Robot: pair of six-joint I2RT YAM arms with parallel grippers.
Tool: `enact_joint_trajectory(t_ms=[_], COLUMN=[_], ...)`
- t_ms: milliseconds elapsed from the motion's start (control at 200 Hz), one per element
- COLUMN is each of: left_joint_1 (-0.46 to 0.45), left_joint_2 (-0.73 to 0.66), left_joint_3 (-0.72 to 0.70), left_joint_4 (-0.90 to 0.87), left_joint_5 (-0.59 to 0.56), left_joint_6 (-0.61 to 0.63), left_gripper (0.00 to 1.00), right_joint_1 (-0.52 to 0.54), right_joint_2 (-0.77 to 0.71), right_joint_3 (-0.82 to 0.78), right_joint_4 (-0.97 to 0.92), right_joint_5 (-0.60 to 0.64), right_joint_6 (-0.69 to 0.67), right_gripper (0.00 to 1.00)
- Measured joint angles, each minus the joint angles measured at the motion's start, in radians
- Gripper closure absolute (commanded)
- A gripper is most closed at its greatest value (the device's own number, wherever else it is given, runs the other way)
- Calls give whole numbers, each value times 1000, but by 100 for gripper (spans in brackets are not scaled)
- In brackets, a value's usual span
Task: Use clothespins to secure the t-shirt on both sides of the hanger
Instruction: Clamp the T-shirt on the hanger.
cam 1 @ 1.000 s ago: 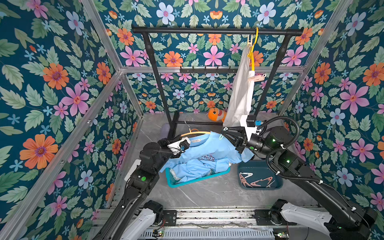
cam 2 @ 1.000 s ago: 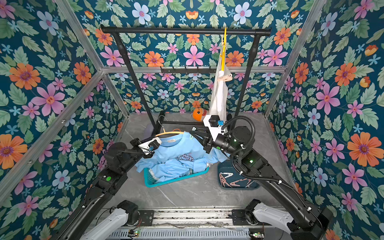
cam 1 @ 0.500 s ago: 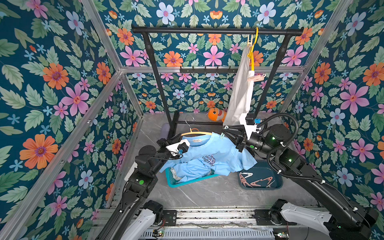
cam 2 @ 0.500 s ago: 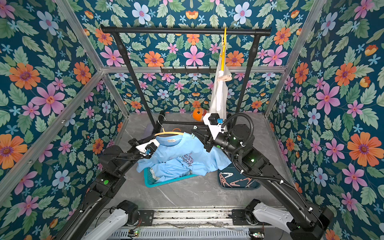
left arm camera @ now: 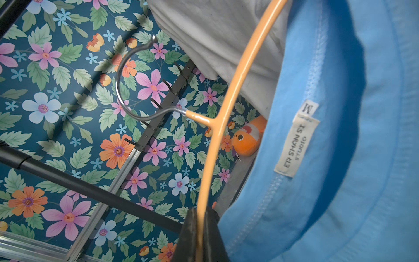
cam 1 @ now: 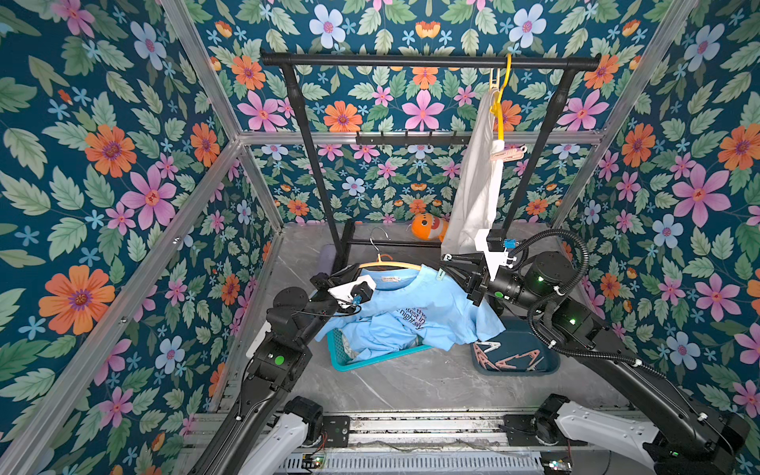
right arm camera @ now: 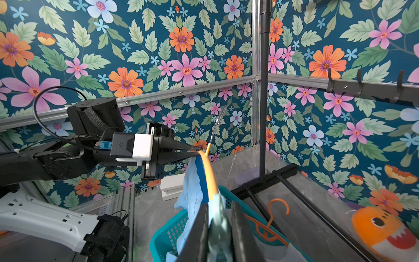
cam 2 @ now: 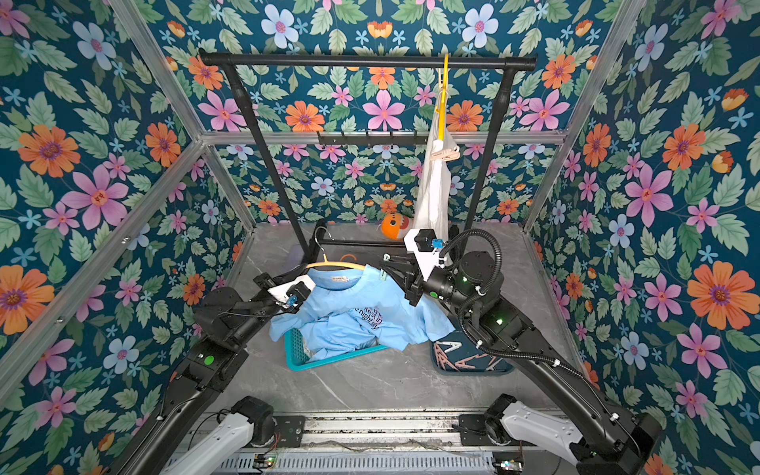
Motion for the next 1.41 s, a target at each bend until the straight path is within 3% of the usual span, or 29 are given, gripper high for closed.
enact_joint_trajectory(t_ms=[770,1406], left_joint_1=[0,0], left_joint_2=[-15,-31], left_joint_3=[-35,-54], left_joint_4=[64,93], left_joint_5=[-3,-3], left_joint_6=[-14,-32], left_gripper=[100,100], right_joint_1=[-11,-2], right_joint_2=[-16,-40], right_joint_3=[-57,-134], right_joint_4=[91,151], right_joint_5=[26,-18], right_joint_6=[162,19], right_gripper=[100,100])
